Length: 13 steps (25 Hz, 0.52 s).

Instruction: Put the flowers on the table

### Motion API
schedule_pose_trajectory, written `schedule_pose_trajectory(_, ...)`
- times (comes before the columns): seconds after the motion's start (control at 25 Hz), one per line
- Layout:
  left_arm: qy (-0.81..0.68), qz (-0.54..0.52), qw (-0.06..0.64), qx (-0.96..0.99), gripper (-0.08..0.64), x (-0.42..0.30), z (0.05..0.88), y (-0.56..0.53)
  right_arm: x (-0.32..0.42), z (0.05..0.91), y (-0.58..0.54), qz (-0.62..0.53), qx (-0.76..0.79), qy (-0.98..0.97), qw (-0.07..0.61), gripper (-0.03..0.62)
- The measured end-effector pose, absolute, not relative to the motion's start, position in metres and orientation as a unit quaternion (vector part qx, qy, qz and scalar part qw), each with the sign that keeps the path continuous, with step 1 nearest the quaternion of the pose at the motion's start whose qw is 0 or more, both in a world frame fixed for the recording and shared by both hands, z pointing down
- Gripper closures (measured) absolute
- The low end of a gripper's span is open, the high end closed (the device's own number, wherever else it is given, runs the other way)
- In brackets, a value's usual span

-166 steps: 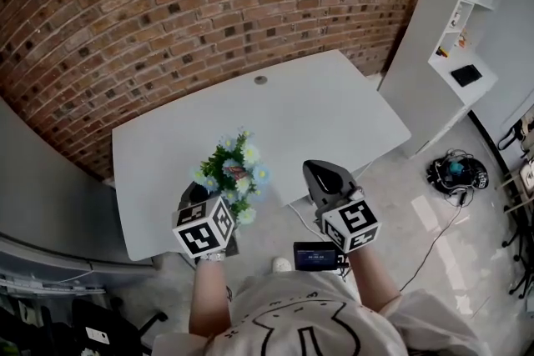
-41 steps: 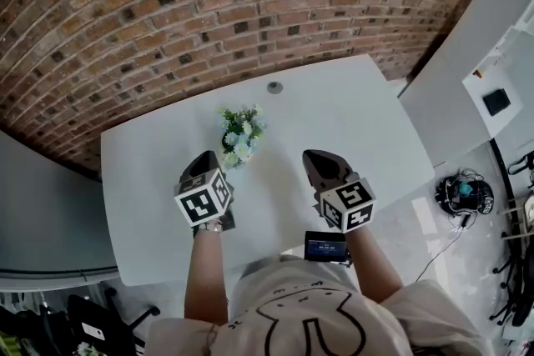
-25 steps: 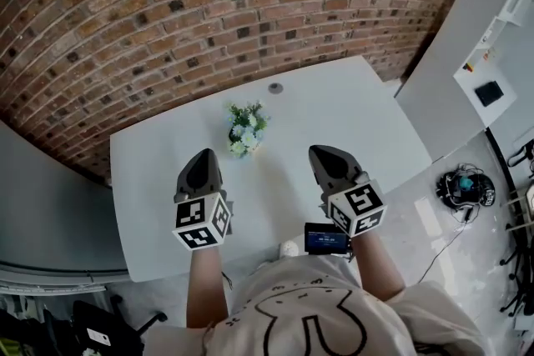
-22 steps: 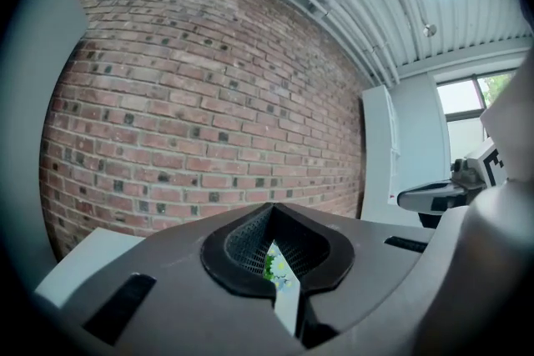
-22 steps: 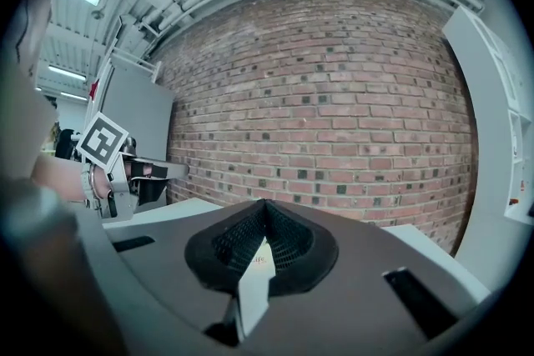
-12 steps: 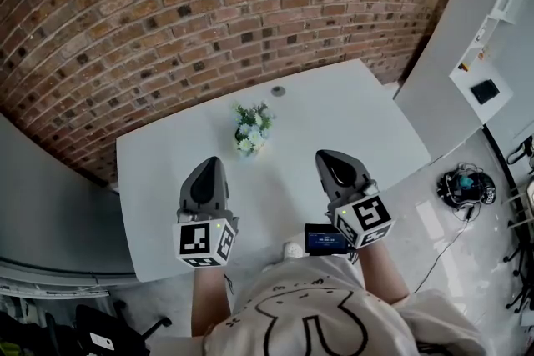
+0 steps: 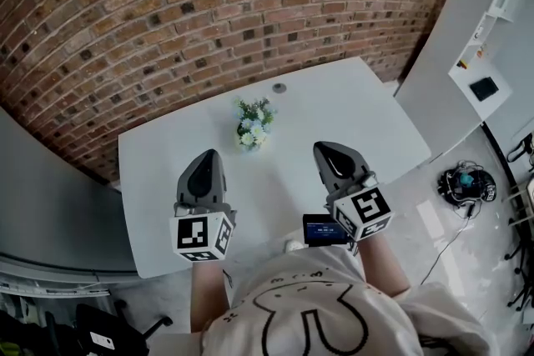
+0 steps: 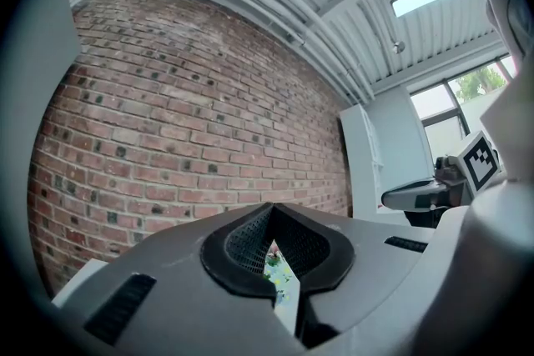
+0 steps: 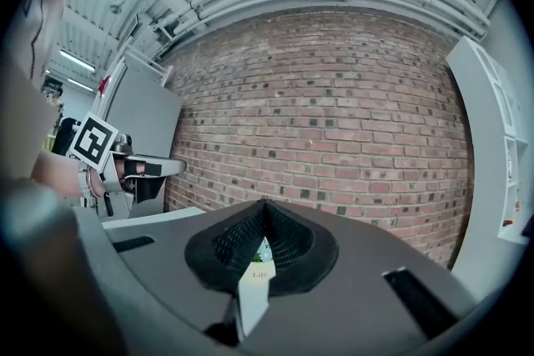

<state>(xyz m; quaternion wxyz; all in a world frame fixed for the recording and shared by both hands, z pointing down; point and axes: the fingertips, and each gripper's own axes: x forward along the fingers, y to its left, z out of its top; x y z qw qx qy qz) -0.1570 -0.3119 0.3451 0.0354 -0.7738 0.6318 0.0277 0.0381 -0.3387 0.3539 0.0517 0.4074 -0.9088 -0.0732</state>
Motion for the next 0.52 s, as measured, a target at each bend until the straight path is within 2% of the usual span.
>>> schedule_pose_trajectory(0.52, 0.627, 0.028, 0.038, -0.777, 0.548, -0.1627, 0.3428, -0.3046, 0.0298, 0.3506, -0.3333, -0.078, 0.405, -0.909, 0.055, 0.577)
